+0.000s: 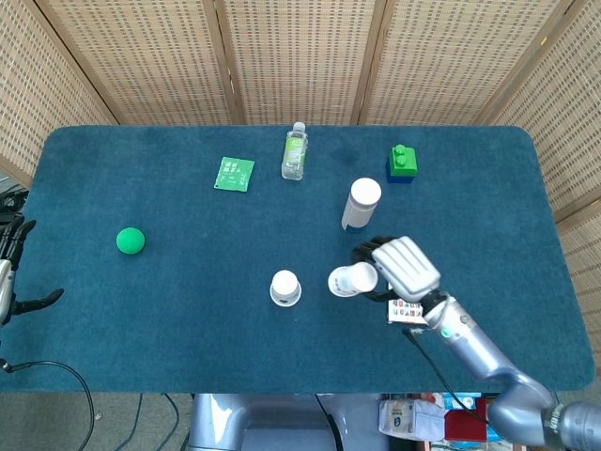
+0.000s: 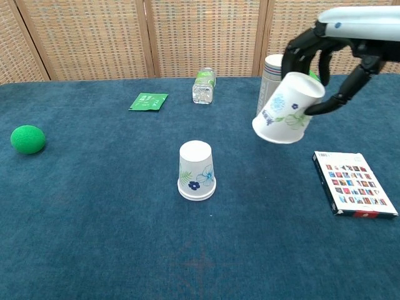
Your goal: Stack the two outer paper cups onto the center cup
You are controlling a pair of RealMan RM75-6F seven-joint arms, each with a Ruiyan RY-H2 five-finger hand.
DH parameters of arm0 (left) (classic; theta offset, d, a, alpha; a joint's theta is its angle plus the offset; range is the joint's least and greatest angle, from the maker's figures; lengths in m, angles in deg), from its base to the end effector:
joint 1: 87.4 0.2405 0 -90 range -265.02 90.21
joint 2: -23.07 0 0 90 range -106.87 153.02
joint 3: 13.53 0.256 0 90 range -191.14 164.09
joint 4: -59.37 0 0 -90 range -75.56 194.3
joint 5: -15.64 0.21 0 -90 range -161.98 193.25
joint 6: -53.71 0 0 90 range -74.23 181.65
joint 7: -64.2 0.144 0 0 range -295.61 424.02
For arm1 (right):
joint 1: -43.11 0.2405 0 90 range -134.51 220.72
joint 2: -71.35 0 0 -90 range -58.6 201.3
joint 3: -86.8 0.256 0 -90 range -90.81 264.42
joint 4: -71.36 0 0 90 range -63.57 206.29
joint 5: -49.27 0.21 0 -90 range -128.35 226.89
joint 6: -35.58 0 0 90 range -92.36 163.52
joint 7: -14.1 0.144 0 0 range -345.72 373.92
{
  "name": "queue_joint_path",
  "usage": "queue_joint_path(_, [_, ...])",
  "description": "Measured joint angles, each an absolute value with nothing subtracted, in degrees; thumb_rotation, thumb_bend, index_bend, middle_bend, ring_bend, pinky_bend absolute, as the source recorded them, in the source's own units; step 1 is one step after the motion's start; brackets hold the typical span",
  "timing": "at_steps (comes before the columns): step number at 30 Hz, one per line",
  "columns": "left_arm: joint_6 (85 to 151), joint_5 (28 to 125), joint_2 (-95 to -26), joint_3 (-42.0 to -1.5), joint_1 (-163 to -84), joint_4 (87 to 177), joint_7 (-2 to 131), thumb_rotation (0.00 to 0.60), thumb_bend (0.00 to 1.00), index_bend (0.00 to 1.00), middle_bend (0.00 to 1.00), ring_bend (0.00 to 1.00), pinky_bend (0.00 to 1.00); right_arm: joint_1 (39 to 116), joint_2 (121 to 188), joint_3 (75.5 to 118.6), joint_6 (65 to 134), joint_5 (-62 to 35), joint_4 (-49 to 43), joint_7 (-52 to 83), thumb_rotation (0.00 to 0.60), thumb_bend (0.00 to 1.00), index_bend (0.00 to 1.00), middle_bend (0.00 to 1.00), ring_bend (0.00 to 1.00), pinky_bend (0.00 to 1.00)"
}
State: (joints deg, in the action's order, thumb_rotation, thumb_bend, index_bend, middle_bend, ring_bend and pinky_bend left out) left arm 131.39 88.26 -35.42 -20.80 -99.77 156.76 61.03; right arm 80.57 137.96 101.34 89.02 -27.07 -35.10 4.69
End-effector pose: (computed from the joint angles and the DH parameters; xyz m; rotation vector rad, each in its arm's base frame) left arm -0.3019 0.2342 0.1879 -1.2707 -1.0052 -0.9258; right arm -0.1139 -0.3165 0.0863 1.9466 -0.8989 1.1364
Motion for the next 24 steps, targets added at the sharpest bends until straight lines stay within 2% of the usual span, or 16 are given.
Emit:
queue_joint_path(6, [131.16, 88.40, -34.81, -20.86, -99.41, 156.69, 59.56, 0.600, 0.18, 0.00, 0.00, 0.00, 0.00, 87.34, 142.96, 103.37, 86.03, -15.89, -35.99, -5.70, 0.600, 0.43, 0.51, 0.54, 0.42, 0.53])
queue_joint_path(13, [130.41, 88.90, -34.36, -20.74, -99.27, 156.55, 58.48, 0.600, 0.18, 0.00, 0.00, 0.00, 0.00, 94.46, 150.33, 103.49, 87.16, -5.17, -35.57, -18.04, 0.600, 0.43, 0.51, 0.54, 0.42, 0.53])
queue_joint_path(24, [129.52, 89.44, -33.50, -20.61, -99.11, 156.55, 56.88, 0.600, 0.18, 0.00, 0.00, 0.00, 0.00, 100.16, 156.75, 103.40, 91.71, 2.25, -33.91, -24.77, 0.600, 0.43, 0.51, 0.53, 0.42, 0.53])
